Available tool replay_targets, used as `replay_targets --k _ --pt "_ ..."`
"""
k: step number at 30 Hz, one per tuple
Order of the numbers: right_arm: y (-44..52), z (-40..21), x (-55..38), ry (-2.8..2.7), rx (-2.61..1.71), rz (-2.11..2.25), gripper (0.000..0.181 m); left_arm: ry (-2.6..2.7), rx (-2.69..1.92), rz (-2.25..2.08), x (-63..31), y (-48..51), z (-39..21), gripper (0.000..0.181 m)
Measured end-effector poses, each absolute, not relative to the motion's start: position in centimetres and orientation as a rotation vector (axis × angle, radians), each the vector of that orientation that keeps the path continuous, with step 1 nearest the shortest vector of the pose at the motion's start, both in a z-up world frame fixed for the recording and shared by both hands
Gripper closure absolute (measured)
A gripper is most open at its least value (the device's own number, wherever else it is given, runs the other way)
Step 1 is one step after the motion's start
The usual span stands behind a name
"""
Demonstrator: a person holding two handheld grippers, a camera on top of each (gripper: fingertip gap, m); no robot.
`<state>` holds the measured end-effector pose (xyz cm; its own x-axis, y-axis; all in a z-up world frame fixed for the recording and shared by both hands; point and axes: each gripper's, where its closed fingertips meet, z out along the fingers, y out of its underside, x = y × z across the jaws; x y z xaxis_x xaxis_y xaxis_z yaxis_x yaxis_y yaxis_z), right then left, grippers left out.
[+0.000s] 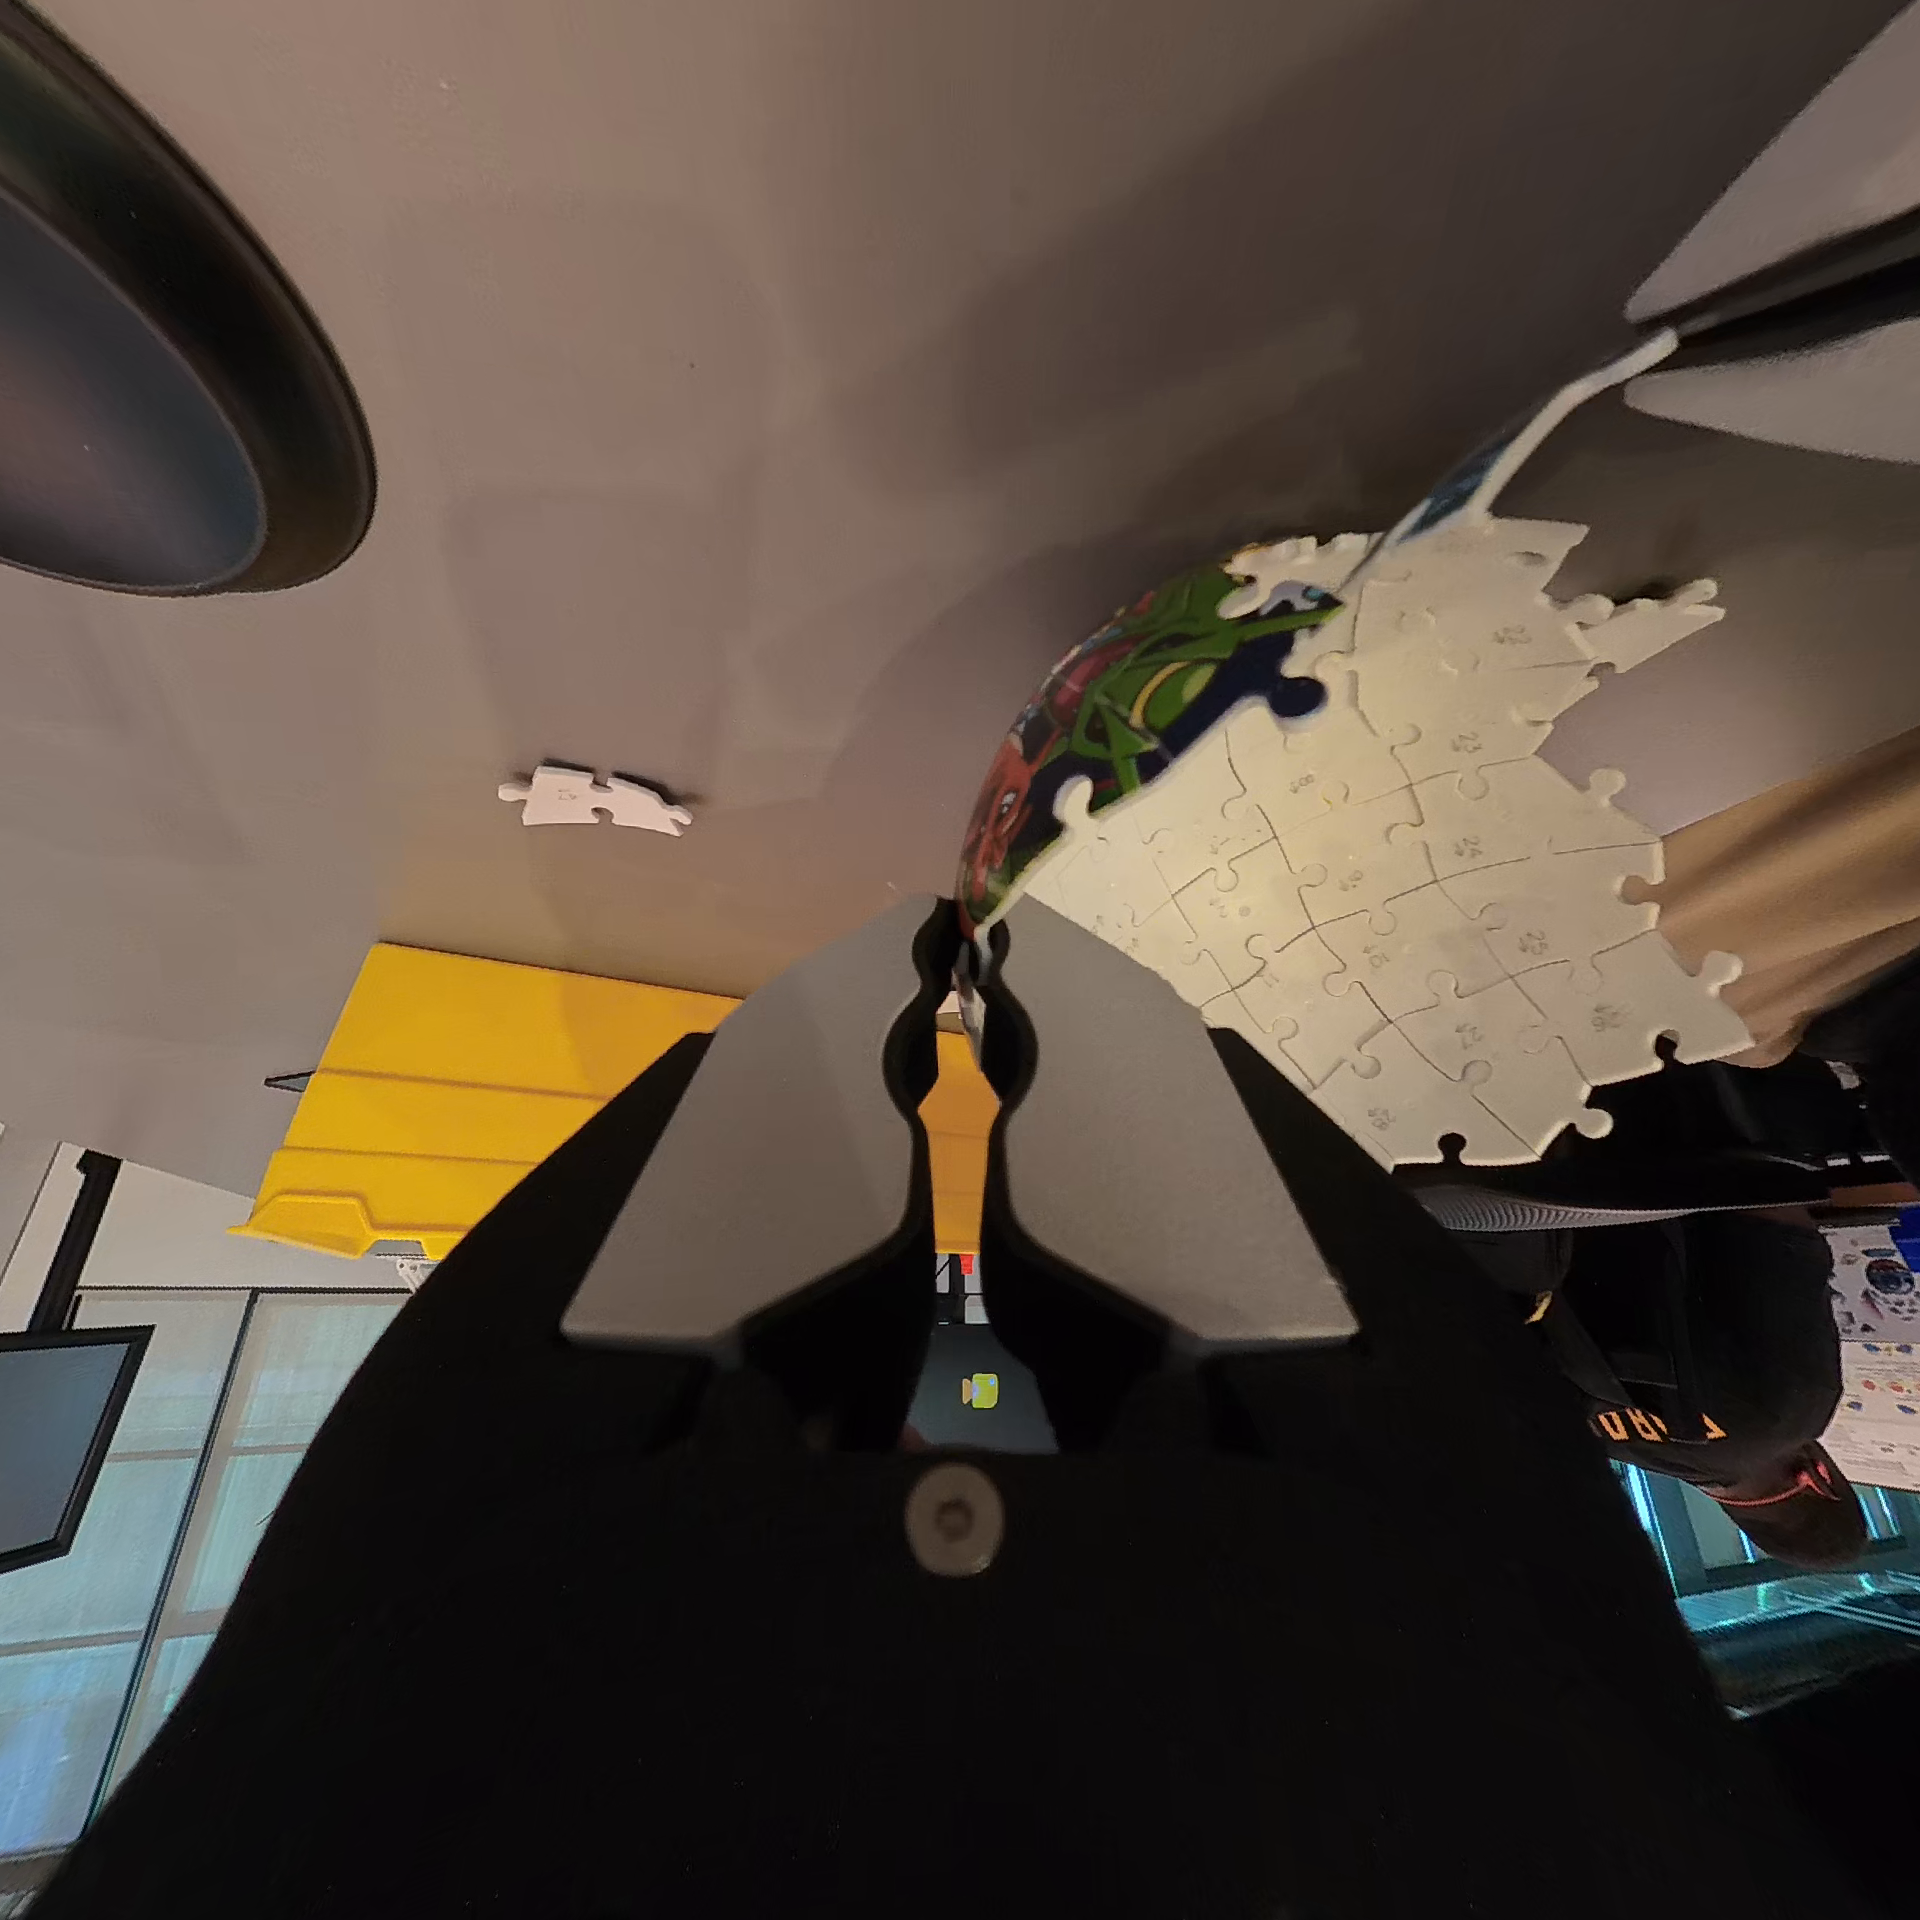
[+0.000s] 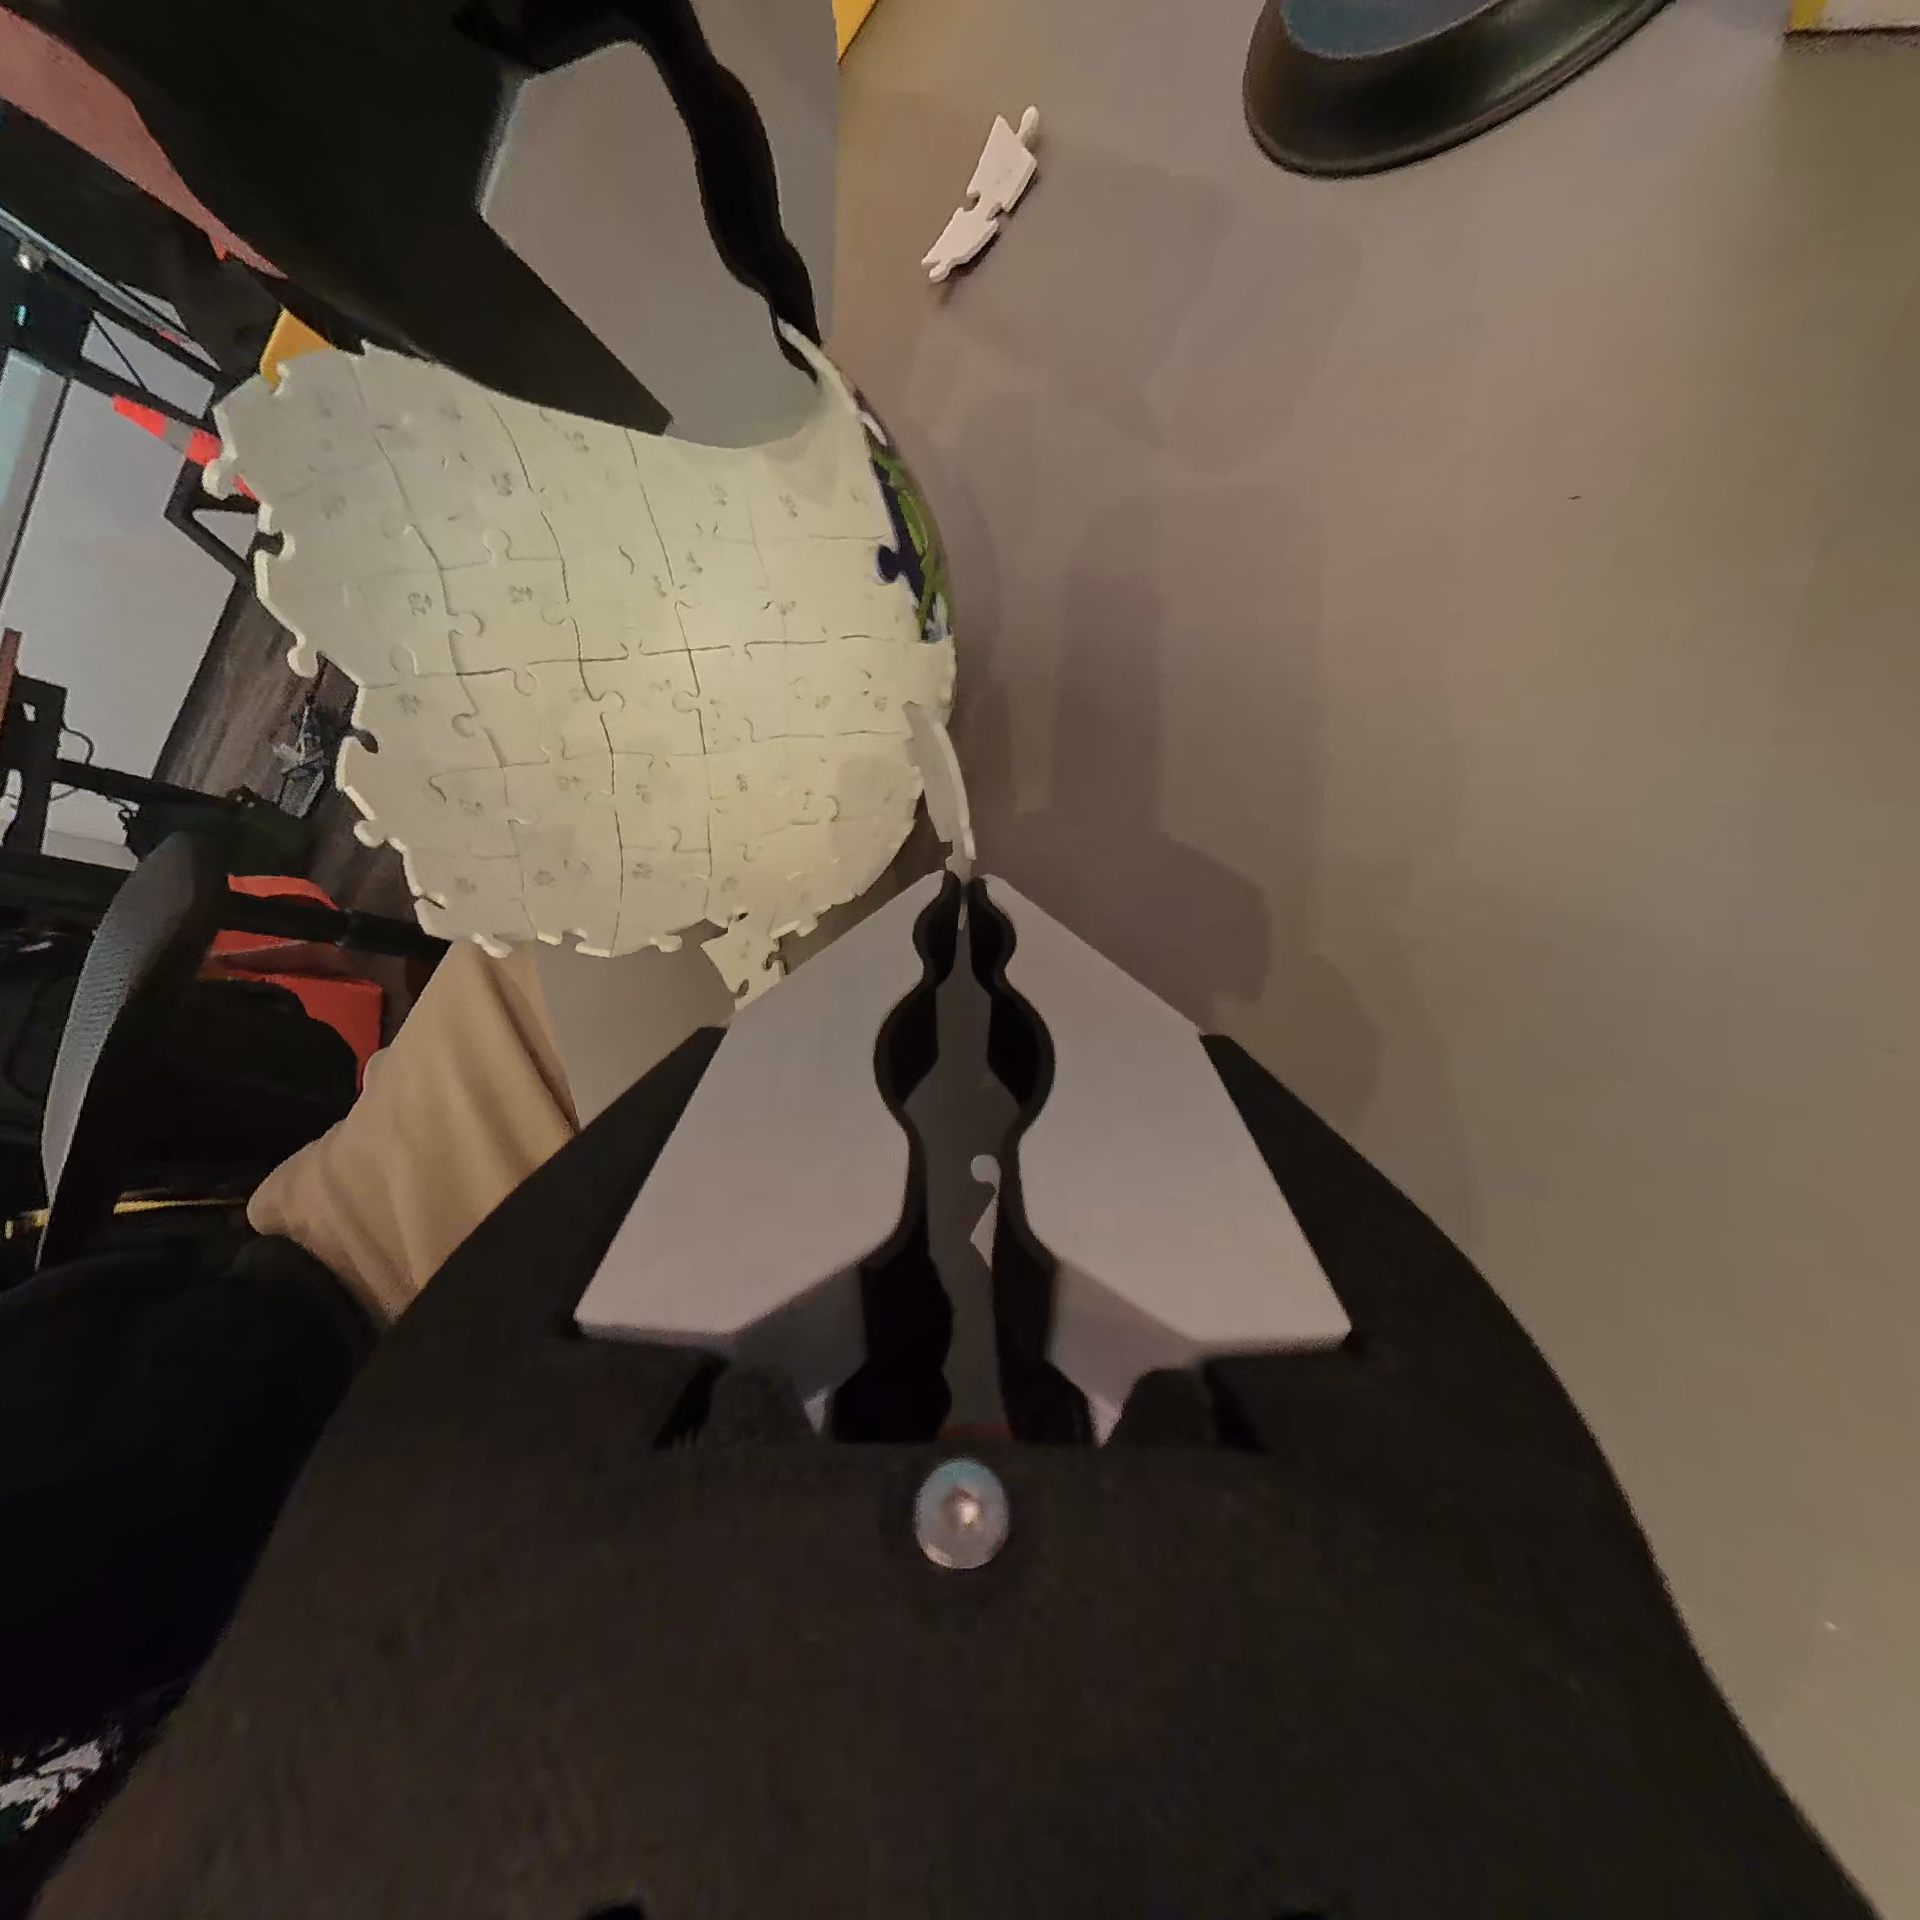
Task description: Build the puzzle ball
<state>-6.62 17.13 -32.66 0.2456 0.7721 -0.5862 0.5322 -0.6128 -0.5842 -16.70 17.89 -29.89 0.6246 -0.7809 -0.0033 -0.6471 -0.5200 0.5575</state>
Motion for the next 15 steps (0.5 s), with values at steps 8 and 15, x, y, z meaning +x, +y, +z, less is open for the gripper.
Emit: replay_targets --k 8,15 --pt "16.2 -33.1 -7.0 -1.292 -2.262 1.287 0.181 -1.141 2.316 -0.363 -16.2 17.9 -29.9 0.179" --pt "15.9 -33.3 -7.0 -1.288 -2.281 1.297 0.181 -1.144 2.308 -0.373 -16.1 18.0 -30.0 0.179"
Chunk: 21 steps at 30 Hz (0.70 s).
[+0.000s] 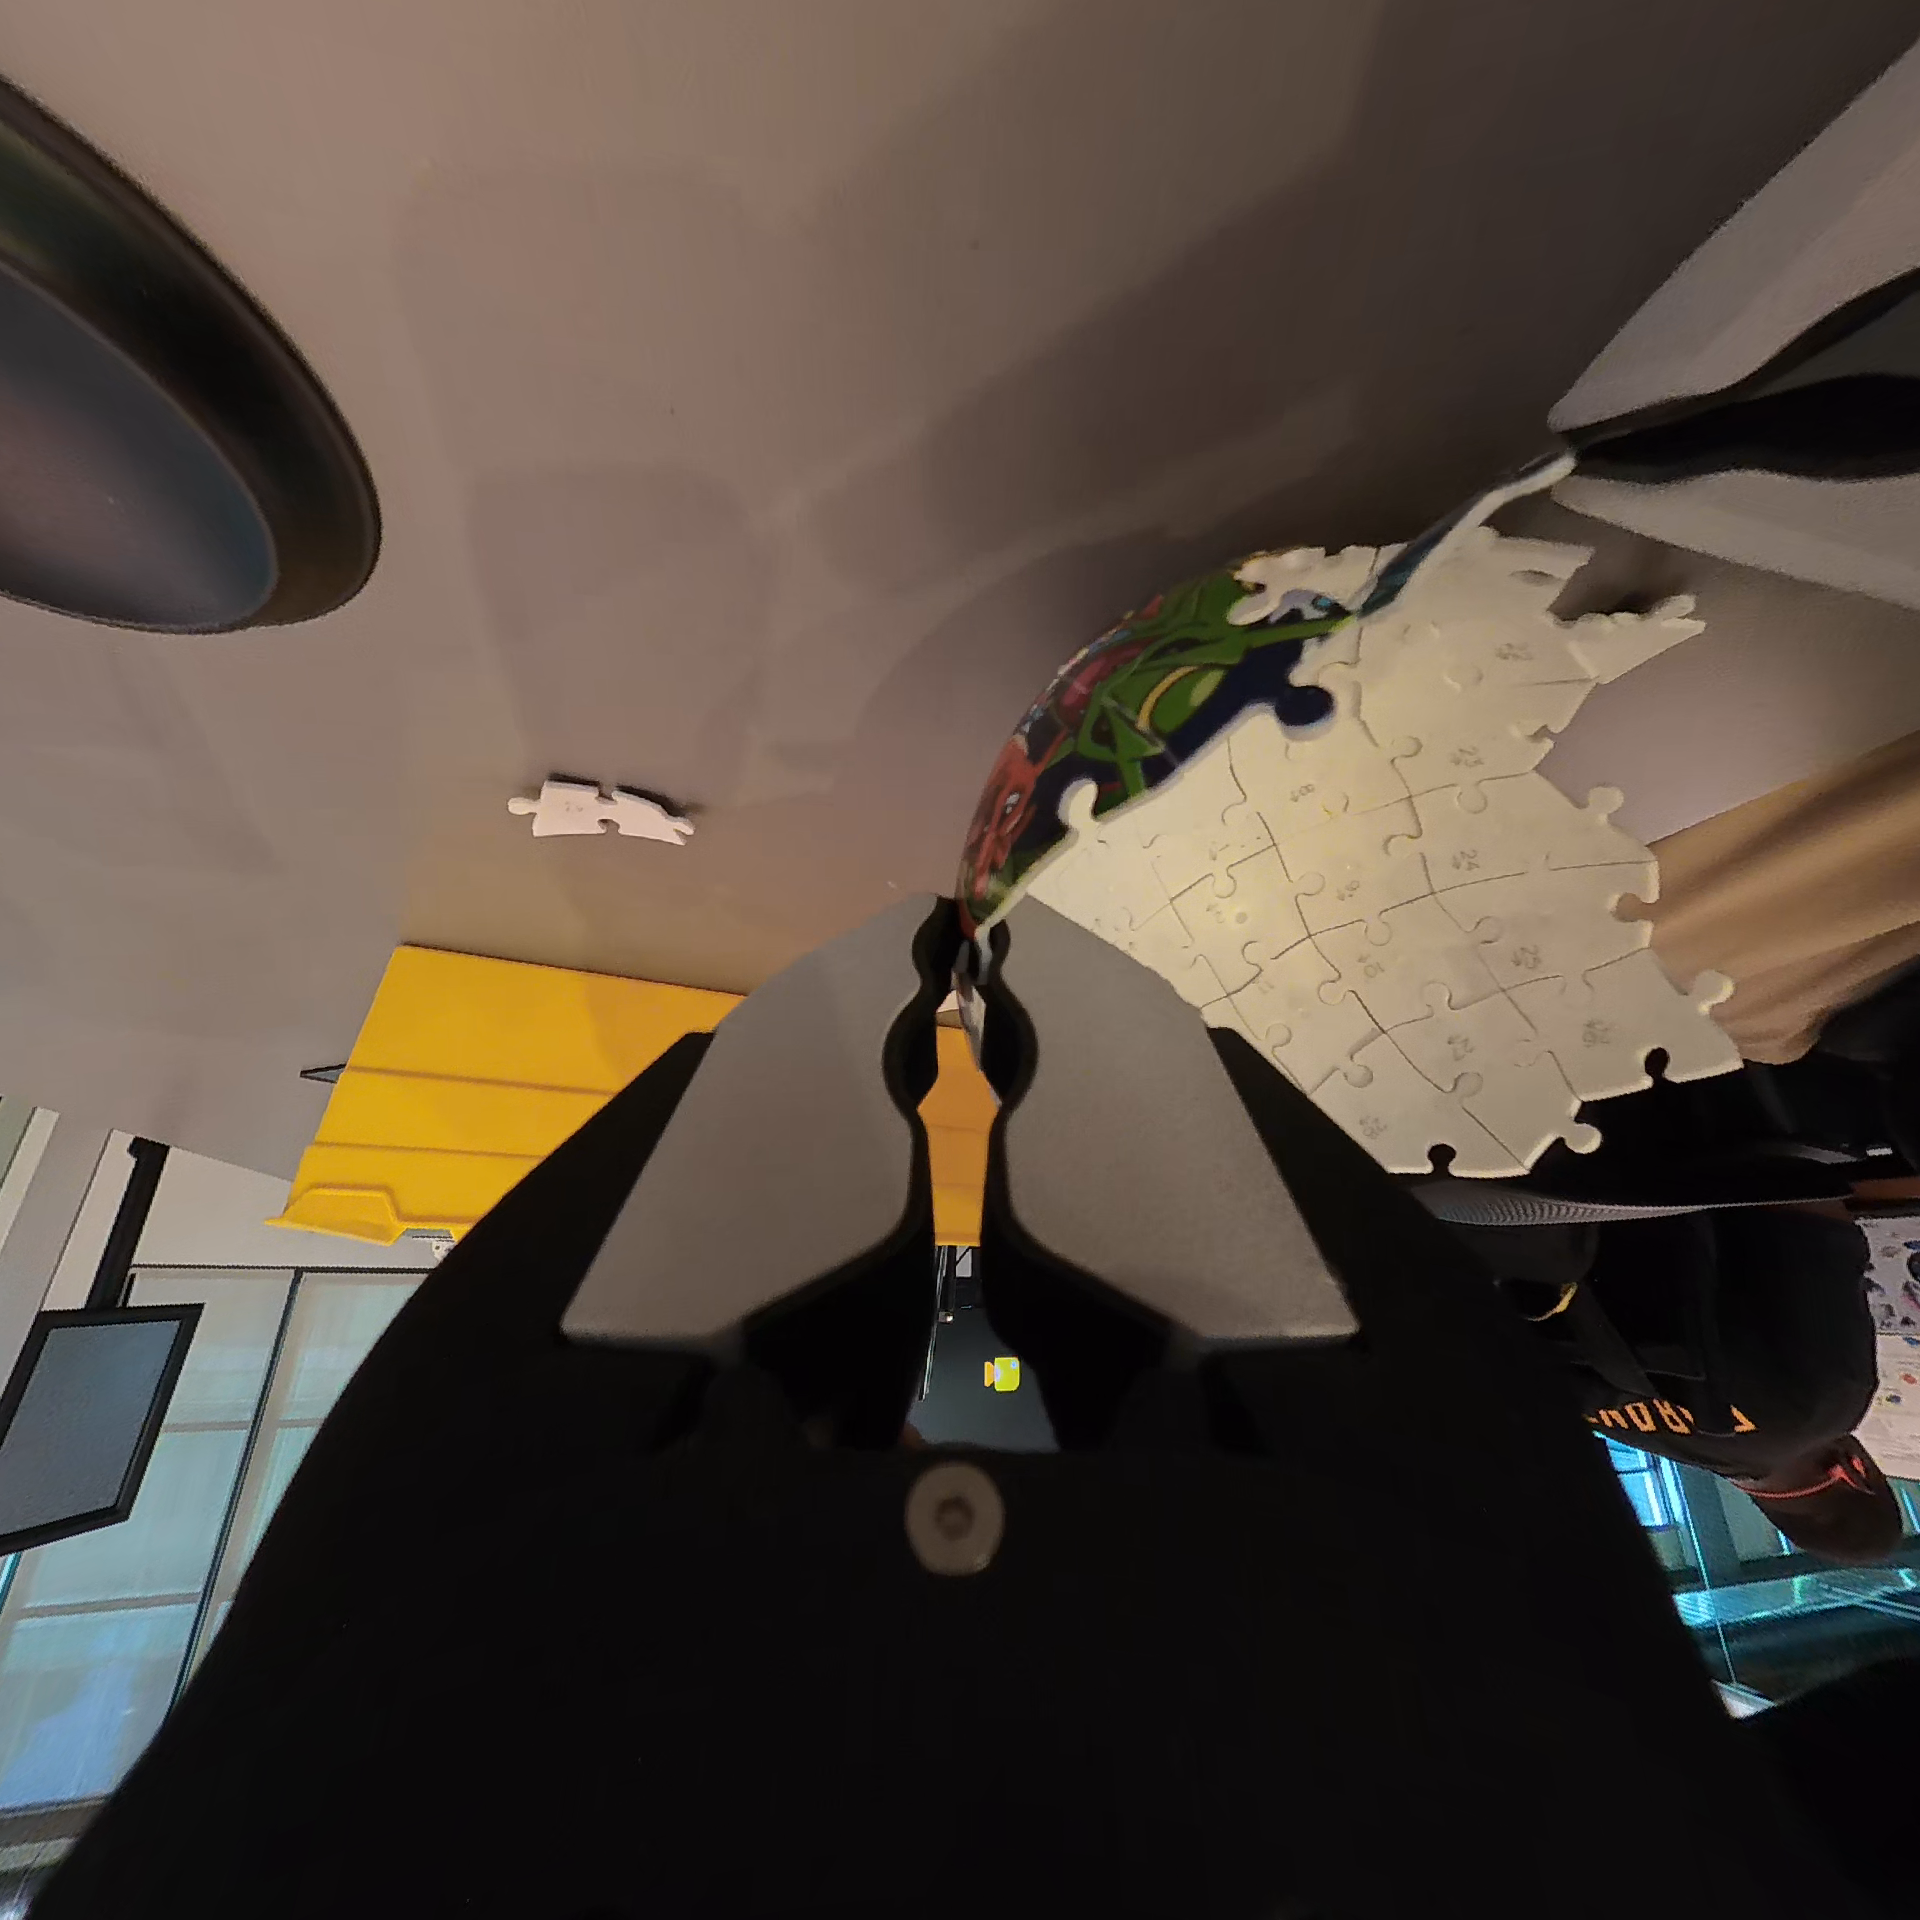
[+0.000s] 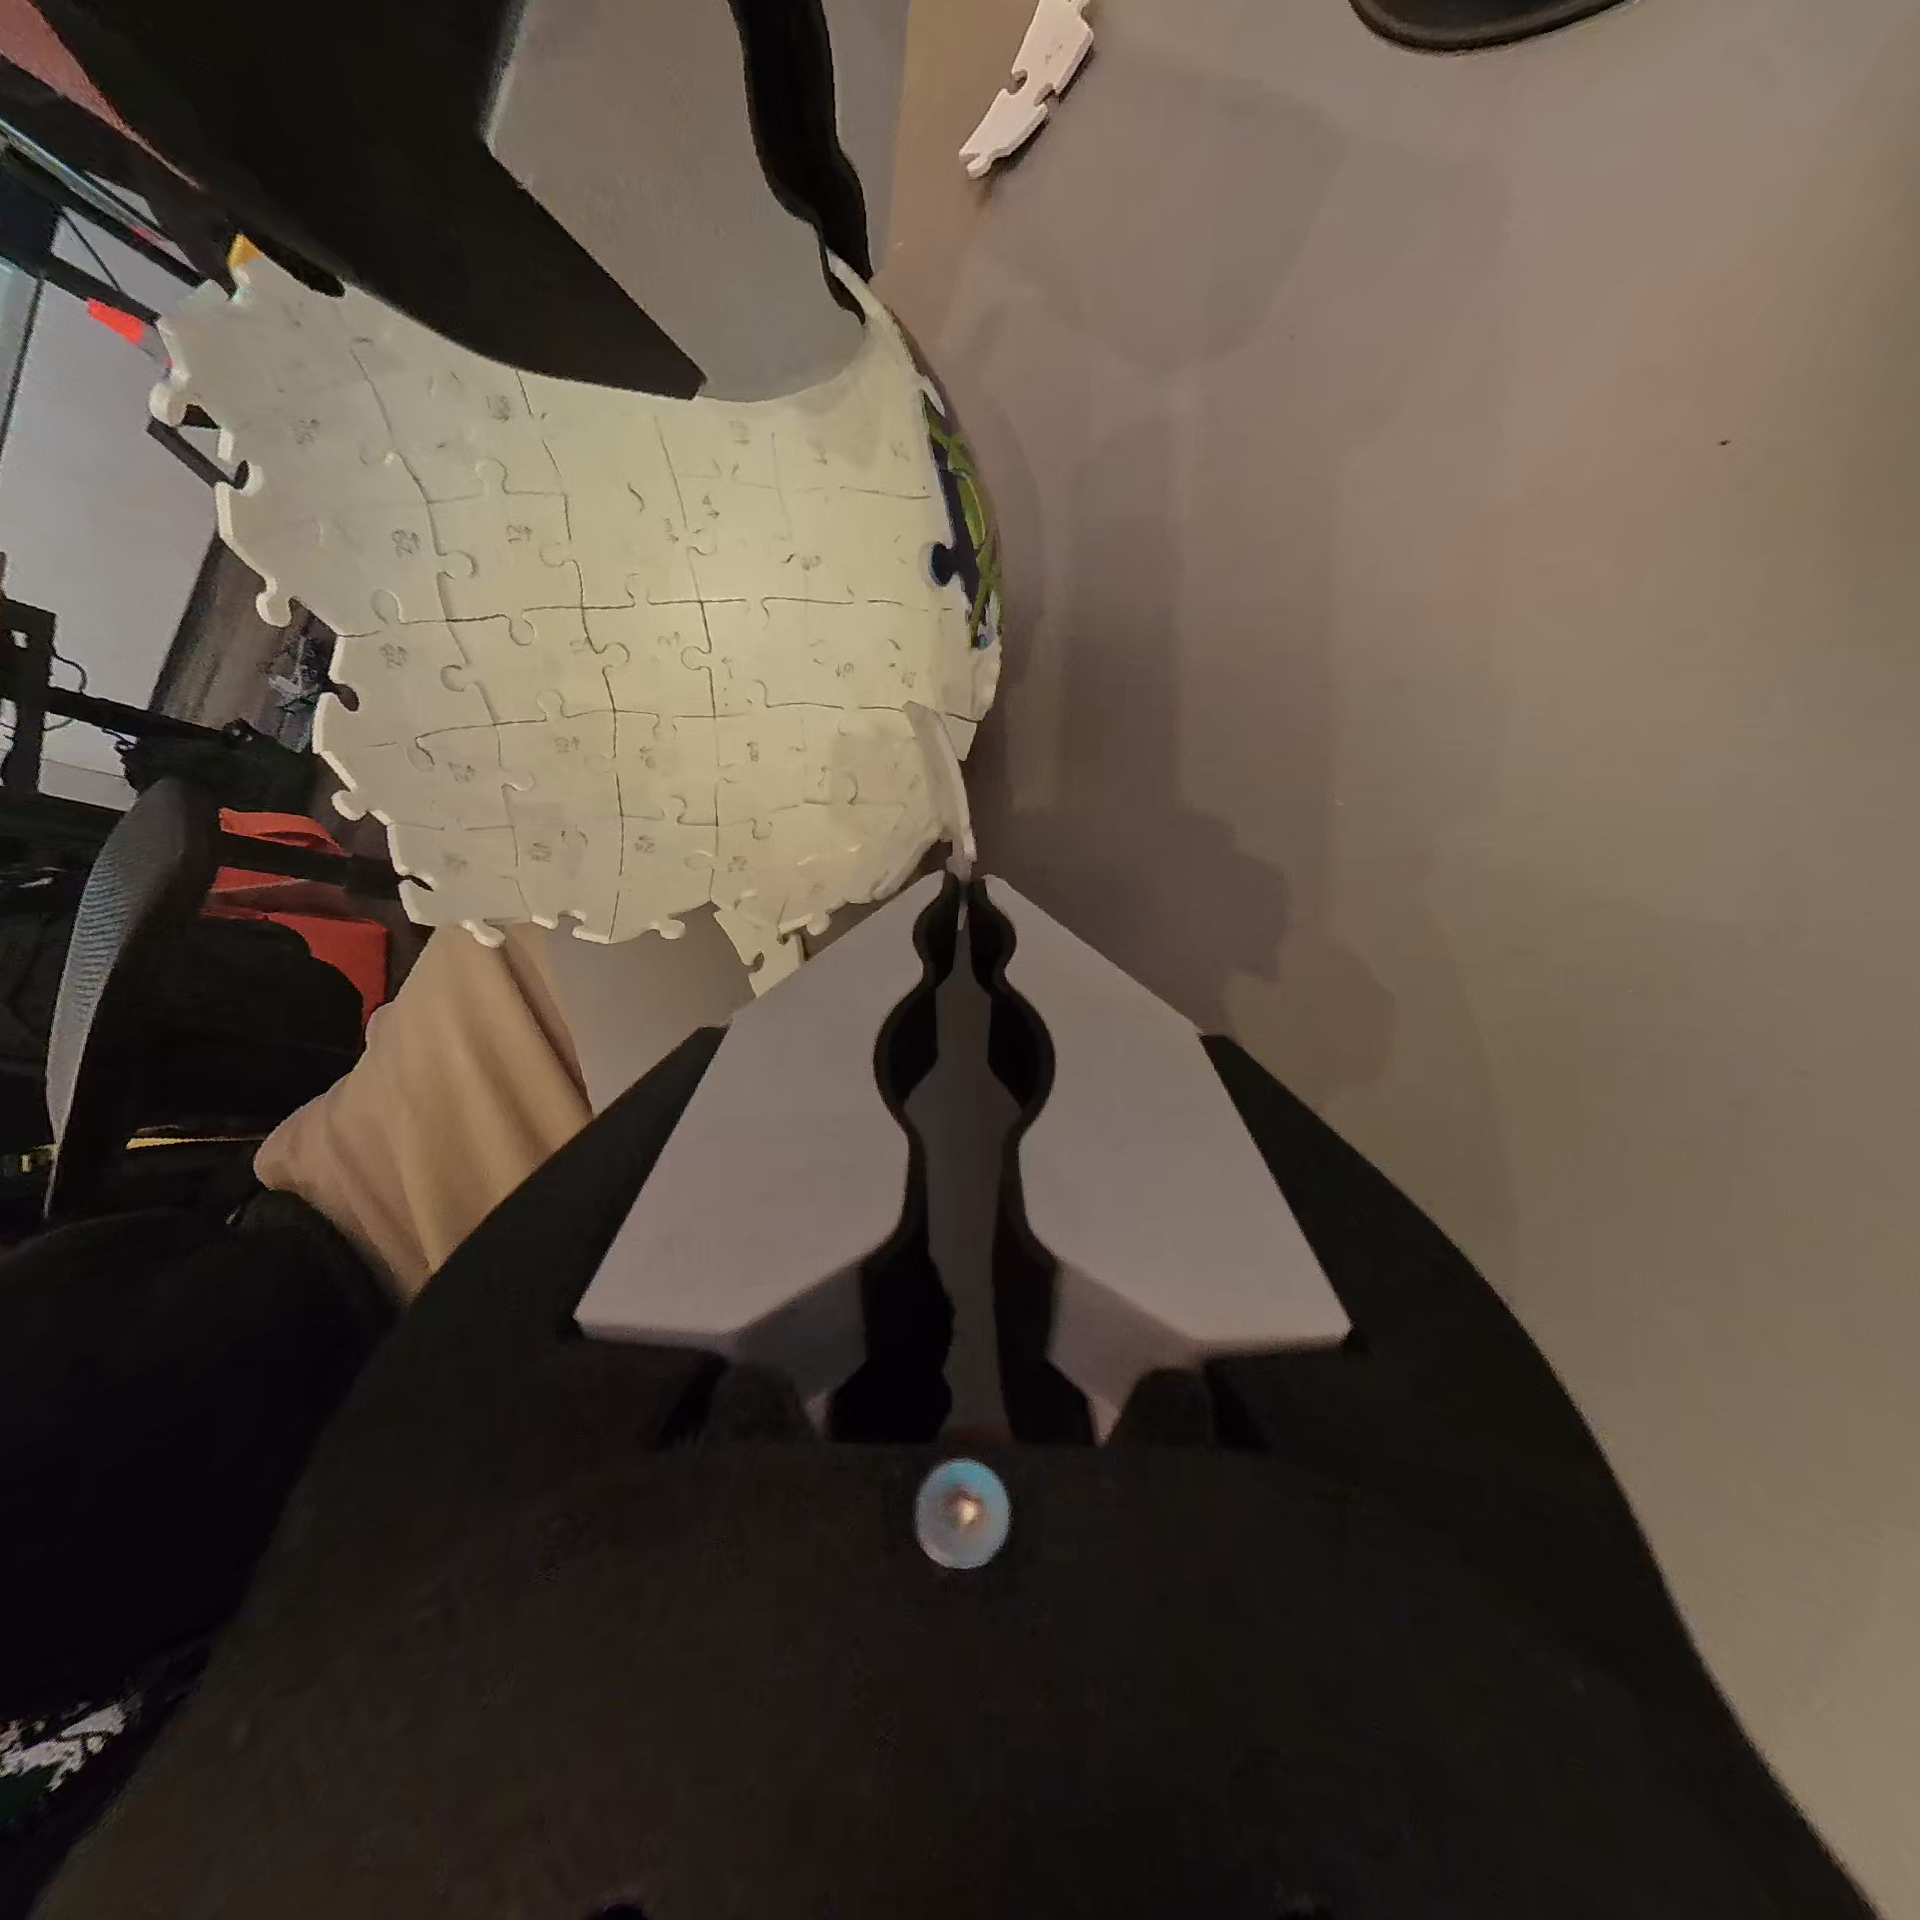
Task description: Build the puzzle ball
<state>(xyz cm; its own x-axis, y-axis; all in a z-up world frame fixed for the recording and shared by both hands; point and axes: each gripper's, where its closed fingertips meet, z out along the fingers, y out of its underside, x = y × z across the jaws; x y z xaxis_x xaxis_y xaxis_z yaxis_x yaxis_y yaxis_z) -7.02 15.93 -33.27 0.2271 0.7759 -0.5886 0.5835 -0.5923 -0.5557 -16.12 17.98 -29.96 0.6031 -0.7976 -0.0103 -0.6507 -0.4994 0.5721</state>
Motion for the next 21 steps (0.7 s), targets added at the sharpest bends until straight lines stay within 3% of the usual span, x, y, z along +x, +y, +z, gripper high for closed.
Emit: replay_targets --k 21 --pt "16.61 -33.01 -6.41 -1.321 -2.251 1.223 0.181 -1.148 2.303 -0.378 -16.05 17.91 -30.03 0.179"
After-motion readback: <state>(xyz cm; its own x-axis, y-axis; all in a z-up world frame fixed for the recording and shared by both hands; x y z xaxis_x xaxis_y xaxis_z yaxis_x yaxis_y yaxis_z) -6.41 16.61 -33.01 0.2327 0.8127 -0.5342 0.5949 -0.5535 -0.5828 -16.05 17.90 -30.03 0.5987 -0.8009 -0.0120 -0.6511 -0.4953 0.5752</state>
